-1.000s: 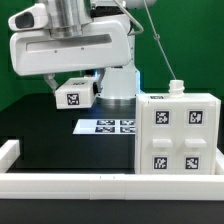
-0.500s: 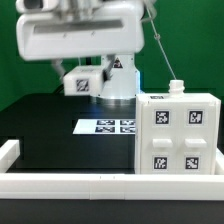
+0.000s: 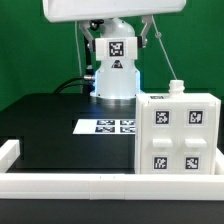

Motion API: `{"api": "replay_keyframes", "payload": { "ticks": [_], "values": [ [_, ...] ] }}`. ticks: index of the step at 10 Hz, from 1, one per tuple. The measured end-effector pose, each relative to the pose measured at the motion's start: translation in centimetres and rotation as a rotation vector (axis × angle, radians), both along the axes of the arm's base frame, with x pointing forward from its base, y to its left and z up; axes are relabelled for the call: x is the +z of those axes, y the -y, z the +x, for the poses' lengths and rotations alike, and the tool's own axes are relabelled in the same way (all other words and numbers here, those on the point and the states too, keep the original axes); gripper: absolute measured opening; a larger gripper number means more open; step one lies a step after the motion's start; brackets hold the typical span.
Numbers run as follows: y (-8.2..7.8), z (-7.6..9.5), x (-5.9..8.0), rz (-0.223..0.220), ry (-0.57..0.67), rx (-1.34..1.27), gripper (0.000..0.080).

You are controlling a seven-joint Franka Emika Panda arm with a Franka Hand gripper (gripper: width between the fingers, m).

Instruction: Assemble cabinet

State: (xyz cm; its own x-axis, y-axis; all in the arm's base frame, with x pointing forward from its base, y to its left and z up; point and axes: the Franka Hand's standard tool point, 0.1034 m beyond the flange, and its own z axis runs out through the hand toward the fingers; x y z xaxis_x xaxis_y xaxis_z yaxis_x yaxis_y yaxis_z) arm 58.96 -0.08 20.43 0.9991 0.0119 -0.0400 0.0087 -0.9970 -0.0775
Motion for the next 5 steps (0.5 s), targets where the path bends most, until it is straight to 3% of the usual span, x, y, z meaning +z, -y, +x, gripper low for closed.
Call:
{"api": "replay_keyframes", "payload": {
  "ticks": [2, 5],
  "values": [
    [-0.5, 0.1, -0.1, -0.018, -0.002, -0.016, 0.0557],
    [-5.1, 1.4, -0.6, -0.04, 0.0, -0.015, 0.0557]
  ]
}}
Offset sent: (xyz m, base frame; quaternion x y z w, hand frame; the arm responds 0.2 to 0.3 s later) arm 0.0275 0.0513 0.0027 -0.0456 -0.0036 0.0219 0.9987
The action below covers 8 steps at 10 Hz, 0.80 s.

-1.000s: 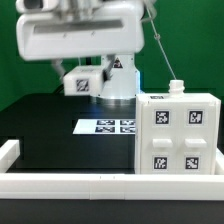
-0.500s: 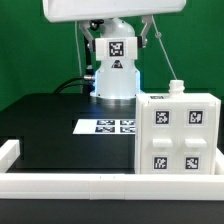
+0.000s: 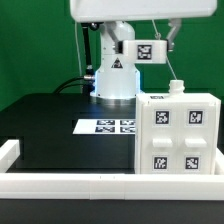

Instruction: Assemble cabinet

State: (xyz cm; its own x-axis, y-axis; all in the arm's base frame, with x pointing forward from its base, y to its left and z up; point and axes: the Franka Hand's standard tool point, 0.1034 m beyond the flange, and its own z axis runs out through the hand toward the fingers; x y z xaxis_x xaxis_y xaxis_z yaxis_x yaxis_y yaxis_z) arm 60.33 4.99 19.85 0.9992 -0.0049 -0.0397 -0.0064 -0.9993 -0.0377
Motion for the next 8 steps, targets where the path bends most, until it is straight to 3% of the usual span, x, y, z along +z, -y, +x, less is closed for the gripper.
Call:
{"api": "replay_keyframes", "payload": {
  "ticks": [4, 8],
  "values": [
    [-2.4, 0.0, -1.6, -0.001, 0.001, 0.007, 0.0557],
    [-3.8, -0.2, -2.8, -0.003, -0.011, 0.018, 0.0557]
  ]
}}
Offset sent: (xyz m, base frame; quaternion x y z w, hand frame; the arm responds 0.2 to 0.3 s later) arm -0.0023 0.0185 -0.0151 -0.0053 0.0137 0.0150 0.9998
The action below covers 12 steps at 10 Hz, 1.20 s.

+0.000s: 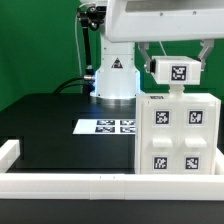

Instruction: Assemble cabinet

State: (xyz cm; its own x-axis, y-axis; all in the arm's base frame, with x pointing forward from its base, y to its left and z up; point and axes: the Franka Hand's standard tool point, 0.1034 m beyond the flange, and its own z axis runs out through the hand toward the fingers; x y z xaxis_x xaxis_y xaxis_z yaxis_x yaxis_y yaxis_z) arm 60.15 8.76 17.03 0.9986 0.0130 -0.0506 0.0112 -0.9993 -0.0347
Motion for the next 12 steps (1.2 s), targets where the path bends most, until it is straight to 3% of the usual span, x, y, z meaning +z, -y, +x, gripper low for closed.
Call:
{"api": "replay_keyframes", "payload": {
  "ticks": [8, 12],
  "values": [
    [-0.45, 0.76, 0.0, 0.001, 0.022, 0.004, 0.0557],
    [-0.35, 0.95, -0.73, -0.002, 0.015, 0.0, 0.0557]
  ]
}}
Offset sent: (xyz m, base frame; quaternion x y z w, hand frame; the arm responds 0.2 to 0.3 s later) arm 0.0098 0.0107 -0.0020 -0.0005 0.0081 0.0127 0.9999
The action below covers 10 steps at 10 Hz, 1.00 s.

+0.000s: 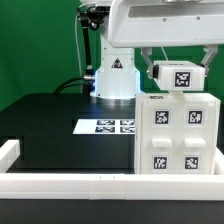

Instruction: Assemble cabinet

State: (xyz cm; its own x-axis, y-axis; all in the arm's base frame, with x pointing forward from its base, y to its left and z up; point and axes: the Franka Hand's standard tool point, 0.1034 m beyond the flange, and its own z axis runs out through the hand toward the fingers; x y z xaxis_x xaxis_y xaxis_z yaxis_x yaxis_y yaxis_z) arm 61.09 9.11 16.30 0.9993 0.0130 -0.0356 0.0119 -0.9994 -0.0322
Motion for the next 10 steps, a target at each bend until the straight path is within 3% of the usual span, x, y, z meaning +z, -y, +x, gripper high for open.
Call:
{"api": "replay_keyframes", "payload": {
  "ticks": [7, 8, 10],
  "values": [
    [-0.08, 0.37, -0.5, 0.0, 0.02, 0.0, 0.0557],
    [-0.07, 0.35, -0.56, 0.0, 0.019, 0.0, 0.0614],
    [-0.06, 0.34, -0.6, 0.0, 0.018, 0.0, 0.0642]
  ]
}}
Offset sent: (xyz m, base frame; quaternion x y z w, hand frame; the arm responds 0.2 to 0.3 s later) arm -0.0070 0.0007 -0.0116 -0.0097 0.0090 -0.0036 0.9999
